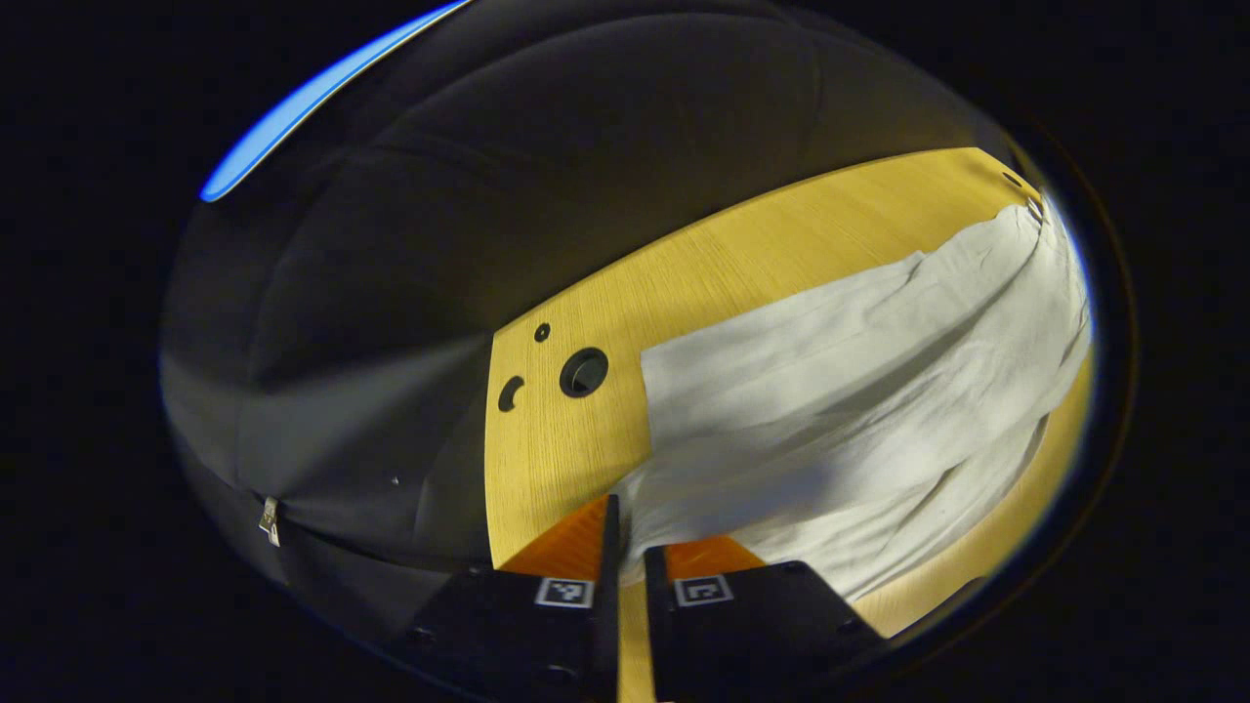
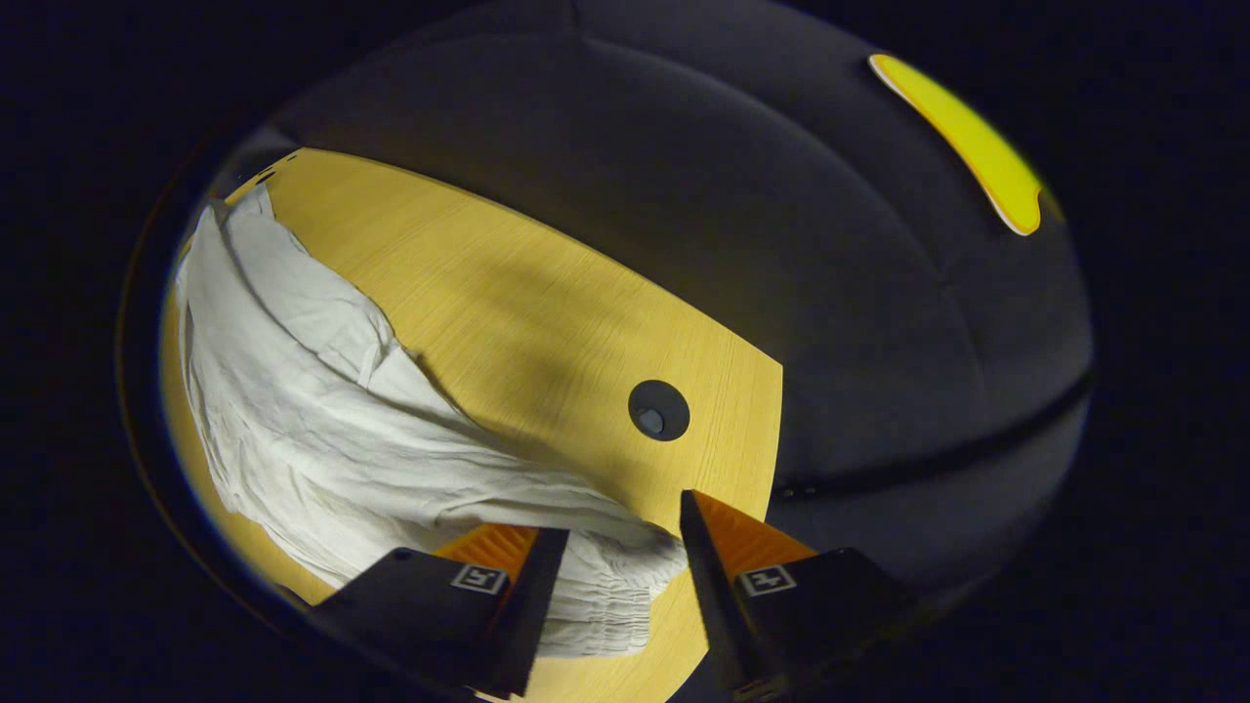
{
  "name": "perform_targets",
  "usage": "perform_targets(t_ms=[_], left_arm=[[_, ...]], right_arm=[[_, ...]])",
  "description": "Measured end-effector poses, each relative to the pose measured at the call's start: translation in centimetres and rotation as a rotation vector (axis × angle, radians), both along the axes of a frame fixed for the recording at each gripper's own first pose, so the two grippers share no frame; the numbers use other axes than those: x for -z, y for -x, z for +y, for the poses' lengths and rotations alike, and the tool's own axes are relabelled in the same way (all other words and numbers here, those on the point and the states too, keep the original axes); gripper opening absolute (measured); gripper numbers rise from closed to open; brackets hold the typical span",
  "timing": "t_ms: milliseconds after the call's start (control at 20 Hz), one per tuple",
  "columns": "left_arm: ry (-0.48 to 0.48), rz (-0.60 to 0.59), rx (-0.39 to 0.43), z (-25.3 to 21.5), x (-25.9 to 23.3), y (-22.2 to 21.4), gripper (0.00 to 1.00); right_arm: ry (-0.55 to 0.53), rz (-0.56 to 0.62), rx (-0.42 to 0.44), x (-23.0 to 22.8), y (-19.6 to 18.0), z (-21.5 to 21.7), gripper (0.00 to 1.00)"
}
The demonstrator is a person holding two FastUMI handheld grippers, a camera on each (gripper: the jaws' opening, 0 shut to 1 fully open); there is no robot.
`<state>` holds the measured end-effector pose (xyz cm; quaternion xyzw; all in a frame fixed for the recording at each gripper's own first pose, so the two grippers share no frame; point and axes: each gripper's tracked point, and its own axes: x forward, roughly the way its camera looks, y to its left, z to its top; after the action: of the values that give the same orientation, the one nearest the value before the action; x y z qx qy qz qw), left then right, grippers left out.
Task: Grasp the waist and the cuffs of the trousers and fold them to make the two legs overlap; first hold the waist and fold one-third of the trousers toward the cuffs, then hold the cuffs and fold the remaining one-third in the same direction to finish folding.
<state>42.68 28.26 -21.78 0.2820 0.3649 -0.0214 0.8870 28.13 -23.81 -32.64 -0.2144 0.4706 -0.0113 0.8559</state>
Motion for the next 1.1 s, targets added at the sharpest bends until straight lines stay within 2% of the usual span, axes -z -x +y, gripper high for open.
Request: perform_targets(t_ms=[50, 100, 150, 300, 450, 600, 650, 750, 800, 900, 1000, 1100], left_arm=[[-0.002, -0.018, -0.008, 0.7, -0.6, 0.0, 0.48], [-0.003, -0.040, -0.020, 1.4, -1.3, 0.1, 0.73], [0.005, -0.061, -0.027, 1.7, -2.1, 0.5, 0.99], [0.078, -0.129, -0.070, 2.5, -4.4, 2.7, 0.97], [0.189, -0.227, -0.137, 3.2, -6.6, 4.9, 0.97], [0.328, -0.293, -0.169, 2.6, -8.2, 7.9, 0.97], [0.363, -0.317, -0.178, 2.0, -9.2, 8.9, 0.97], [0.412, -0.371, -0.186, 1.2, -11.7, 10.9, 0.97], [0.437, -0.398, -0.175, 0.6, -13.0, 11.9, 0.97], [0.482, -0.443, -0.148, -0.6, -14.5, 13.7, 0.97], [0.502, -0.467, -0.131, -1.5, -15.8, 15.3, 0.97], [0.520, -0.475, -0.127, -2.6, -16.4, 17.3, 0.97]], right_arm=[[-0.002, -0.011, 0.028, -0.5, 0.0, -0.5, 0.87], [-0.015, -0.023, 0.050, -1.2, 0.3, -0.8, 0.96], [-0.021, -0.029, 0.065, -1.9, 0.8, -1.4, 0.98], [-0.003, -0.046, 0.079, -4.2, 2.9, -2.5, 0.97], [-0.008, -0.087, 0.115, -7.9, 5.0, -2.5, 0.97], [-0.125, -0.156, 0.180, -10.7, 4.4, -2.3, 0.97], [-0.118, -0.156, 0.194, -11.4, 4.2, -2.6, 0.97], [-0.070, -0.230, 0.206, -13.9, 3.5, -4.0, 0.98], [-0.079, -0.263, 0.235, -14.7, 3.5, -4.0, 0.97], [-0.142, -0.333, 0.340, -15.4, 4.8, -4.4, 0.98], [-0.286, -0.436, 0.484, -15.7, 6.3, -4.7, 0.98], [-0.425, -0.496, 0.637, -13.9, 7.8, -5.1, 0.98]])
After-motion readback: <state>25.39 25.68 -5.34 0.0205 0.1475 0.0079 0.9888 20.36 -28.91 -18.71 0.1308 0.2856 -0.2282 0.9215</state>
